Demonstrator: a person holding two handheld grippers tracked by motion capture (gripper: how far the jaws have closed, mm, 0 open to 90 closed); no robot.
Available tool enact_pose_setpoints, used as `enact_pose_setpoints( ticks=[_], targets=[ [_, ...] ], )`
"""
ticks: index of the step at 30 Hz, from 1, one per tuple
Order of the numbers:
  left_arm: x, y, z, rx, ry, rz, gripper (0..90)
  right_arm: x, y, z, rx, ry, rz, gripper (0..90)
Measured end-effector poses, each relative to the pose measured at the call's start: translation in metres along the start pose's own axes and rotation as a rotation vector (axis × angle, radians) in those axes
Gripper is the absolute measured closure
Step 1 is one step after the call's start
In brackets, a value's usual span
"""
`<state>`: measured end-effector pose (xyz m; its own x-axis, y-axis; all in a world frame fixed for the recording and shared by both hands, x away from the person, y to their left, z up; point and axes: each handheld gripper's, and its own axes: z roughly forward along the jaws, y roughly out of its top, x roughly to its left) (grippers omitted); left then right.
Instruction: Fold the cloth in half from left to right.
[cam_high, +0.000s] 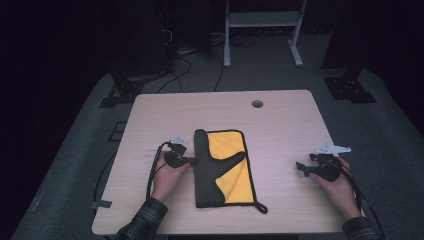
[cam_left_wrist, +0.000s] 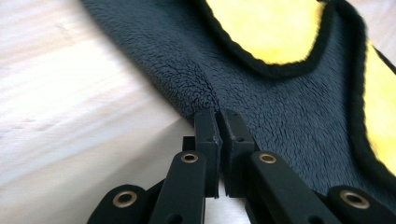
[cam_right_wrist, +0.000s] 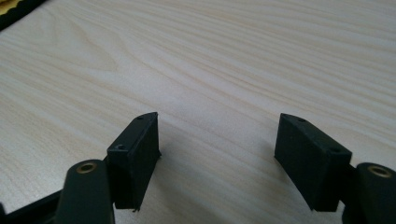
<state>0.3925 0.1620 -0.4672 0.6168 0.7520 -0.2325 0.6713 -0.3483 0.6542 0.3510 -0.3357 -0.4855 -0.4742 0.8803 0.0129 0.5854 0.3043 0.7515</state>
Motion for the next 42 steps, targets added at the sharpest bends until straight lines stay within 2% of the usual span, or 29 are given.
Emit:
enact_pose_setpoints(
  ticks=[4,6,9,10,11,13,16,17,23,26,31,38,41,42],
  targets=[
    [-0.001,0.000,0.000,-0.004,0.007,0.013,85.6,0.000,0.000,0.000,0.000,0.000,0.000,29.7],
    [-0.003,0.000,-0.001,-0.009,0.022,0.025,82.1,0.000,0.000,0.000,0.000,0.000,0.000,29.6],
    [-0.003,-0.001,-0.005,-0.021,0.028,0.041,68.7,0.000,0.000,0.000,0.000,0.000,-0.001,29.6],
    [-0.004,-0.001,-0.008,-0.022,0.042,0.050,58.7,0.000,0.000,0.000,0.000,0.002,-0.002,29.7],
    [-0.004,-0.002,-0.010,-0.028,0.050,0.058,58.7,0.000,0.000,0.000,0.000,0.002,-0.002,29.7],
    [-0.004,-0.004,-0.014,-0.039,0.065,0.072,50.4,0.000,0.000,0.000,0.000,0.002,-0.002,29.7],
    [-0.002,-0.009,-0.022,-0.052,0.115,0.113,37.8,0.000,0.000,0.000,0.000,0.001,-0.002,29.7],
    [-0.002,-0.011,-0.024,-0.057,0.122,0.109,35.3,0.000,0.000,0.000,0.000,0.001,-0.001,29.7],
    [0.003,-0.026,-0.041,-0.059,0.131,0.116,27.5,0.000,0.000,0.000,0.000,0.002,-0.003,28.5],
    [0.006,-0.036,-0.048,-0.050,0.145,0.135,25.3,0.000,0.000,0.000,0.002,0.002,-0.001,26.8],
    [0.010,-0.053,-0.059,-0.043,0.148,0.131,23.4,0.000,0.000,0.000,0.003,0.002,-0.002,25.9],
    [0.013,-0.067,-0.063,-0.041,0.136,0.162,19.9,0.000,0.000,0.000,0.009,0.002,-0.002,21.7],
    [0.015,-0.071,-0.062,-0.028,0.134,0.181,17.4,0.000,0.000,0.000,0.008,0.000,0.002,23.0],
    [0.016,-0.074,-0.060,-0.029,0.139,0.194,16.6,0.000,0.000,0.000,0.007,0.000,0.000,25.9]
  ],
)
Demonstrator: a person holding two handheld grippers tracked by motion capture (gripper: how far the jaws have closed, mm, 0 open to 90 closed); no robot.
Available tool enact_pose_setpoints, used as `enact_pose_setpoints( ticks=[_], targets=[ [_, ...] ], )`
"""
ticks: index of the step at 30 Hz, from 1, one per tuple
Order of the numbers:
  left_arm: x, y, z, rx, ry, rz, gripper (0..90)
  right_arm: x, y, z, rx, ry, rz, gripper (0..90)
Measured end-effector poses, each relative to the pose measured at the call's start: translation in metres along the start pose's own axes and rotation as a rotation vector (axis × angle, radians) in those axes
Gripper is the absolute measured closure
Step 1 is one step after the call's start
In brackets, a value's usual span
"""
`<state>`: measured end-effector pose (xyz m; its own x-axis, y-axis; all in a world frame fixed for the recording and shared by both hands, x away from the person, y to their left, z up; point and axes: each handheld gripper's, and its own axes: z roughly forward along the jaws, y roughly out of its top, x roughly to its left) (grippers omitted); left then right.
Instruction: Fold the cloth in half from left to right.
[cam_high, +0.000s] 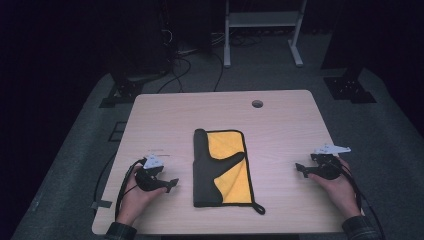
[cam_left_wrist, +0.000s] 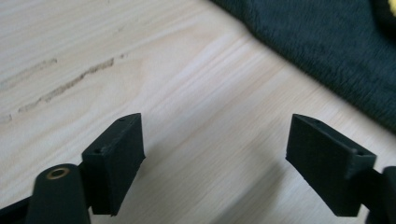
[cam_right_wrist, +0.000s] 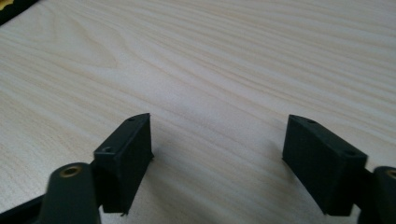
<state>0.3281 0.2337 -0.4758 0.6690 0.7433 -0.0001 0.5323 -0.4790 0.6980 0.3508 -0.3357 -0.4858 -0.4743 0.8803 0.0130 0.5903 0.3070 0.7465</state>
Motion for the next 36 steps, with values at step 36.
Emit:
enact_pose_setpoints(
  ticks=[36],
  targets=[
    [0.002,-0.005,0.006,-0.021,-0.004,0.024,0.0,0.033,0.058,0.000,-0.073,0.177,-0.072,43.0]
  ],
)
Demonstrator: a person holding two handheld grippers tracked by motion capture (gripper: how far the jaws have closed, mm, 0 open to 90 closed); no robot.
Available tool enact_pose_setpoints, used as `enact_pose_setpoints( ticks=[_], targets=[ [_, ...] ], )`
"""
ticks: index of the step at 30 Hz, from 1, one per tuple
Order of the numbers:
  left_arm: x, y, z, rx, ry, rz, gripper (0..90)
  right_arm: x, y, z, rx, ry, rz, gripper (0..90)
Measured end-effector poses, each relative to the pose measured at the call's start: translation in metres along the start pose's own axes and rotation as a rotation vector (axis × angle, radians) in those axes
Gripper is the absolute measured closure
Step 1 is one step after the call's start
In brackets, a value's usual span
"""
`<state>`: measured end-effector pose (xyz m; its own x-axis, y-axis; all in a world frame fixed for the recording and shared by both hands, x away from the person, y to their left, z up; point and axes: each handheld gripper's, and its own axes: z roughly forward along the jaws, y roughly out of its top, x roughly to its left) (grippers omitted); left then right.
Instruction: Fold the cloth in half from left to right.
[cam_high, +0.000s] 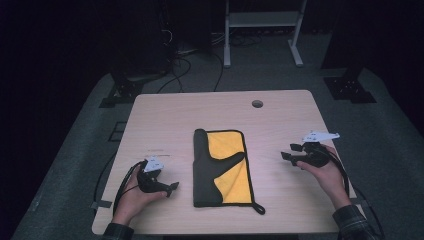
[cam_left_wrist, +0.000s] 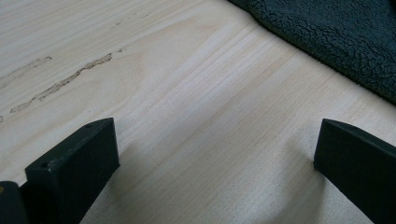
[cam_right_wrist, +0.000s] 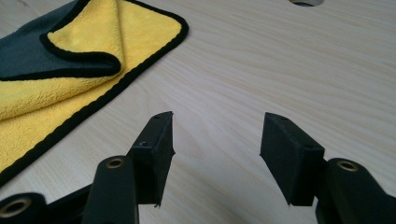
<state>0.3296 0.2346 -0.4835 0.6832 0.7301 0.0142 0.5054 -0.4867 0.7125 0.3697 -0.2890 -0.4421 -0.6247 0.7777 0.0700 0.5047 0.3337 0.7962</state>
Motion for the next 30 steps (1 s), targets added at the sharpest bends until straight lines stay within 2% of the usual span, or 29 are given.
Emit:
enact_pose_setpoints(
  ticks=[5,6,11,15,30],
  targets=[
    [0.000,0.000,0.000,-0.001,0.000,0.000,0.0,0.005,0.010,0.007,-0.020,0.026,-0.009,44.6],
    [0.000,0.000,0.000,-0.001,0.000,0.000,0.0,0.007,0.013,0.009,-0.008,0.034,-0.015,44.6],
    [0.000,0.000,0.000,-0.001,0.000,0.000,0.0,0.013,0.024,0.017,-0.024,0.059,-0.029,46.1],
    [0.000,0.000,0.000,0.000,0.000,0.000,0.0,0.020,0.033,0.026,-0.014,0.085,-0.047,46.0],
    [0.000,0.000,0.000,-0.001,0.000,0.000,0.0,0.057,0.062,0.060,-0.009,0.179,-0.111,48.3]
  ],
)
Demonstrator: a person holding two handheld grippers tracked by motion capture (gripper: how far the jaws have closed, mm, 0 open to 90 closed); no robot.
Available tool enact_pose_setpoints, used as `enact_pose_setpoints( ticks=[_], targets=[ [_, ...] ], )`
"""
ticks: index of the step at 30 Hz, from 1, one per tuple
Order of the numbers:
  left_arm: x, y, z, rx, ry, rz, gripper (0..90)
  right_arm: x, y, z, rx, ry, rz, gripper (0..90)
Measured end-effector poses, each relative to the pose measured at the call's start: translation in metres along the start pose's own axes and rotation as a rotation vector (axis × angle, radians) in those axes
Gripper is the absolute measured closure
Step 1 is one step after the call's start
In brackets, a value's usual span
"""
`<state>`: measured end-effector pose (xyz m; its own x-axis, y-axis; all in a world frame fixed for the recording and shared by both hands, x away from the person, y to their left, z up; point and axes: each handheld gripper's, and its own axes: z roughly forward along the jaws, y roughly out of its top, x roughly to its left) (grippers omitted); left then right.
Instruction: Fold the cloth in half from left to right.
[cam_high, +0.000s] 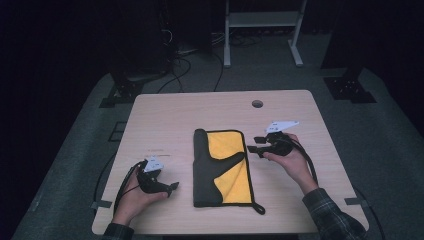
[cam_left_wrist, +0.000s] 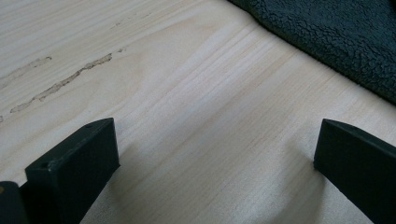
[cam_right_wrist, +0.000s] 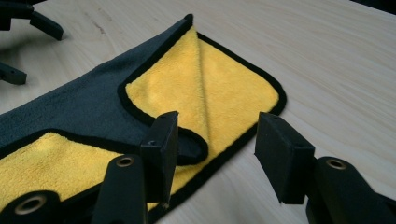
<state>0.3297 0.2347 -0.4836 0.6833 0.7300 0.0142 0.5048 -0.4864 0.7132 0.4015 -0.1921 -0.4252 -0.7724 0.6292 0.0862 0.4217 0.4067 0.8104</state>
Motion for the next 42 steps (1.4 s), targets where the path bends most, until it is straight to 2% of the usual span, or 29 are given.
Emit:
enact_pose_setpoints(
  ticks=[11,22,27,38,42],
  targets=[
    [0.000,0.000,0.000,0.000,0.002,-0.002,0.0,0.024,0.015,0.035,0.018,0.077,-0.049,50.1],
    [0.000,0.000,0.000,-0.001,0.004,0.000,0.0,0.045,0.026,0.066,0.041,0.153,-0.103,59.2],
    [0.000,0.000,0.000,0.000,0.004,0.000,0.0,0.053,0.028,0.079,0.059,0.174,-0.121,59.7],
    [0.000,0.000,0.000,0.001,0.002,-0.002,0.0,0.063,0.023,0.104,0.110,0.175,-0.151,60.0],
    [0.000,0.000,0.000,0.000,0.002,-0.002,0.0,0.066,0.021,0.112,0.134,0.160,-0.165,64.4]
  ],
)
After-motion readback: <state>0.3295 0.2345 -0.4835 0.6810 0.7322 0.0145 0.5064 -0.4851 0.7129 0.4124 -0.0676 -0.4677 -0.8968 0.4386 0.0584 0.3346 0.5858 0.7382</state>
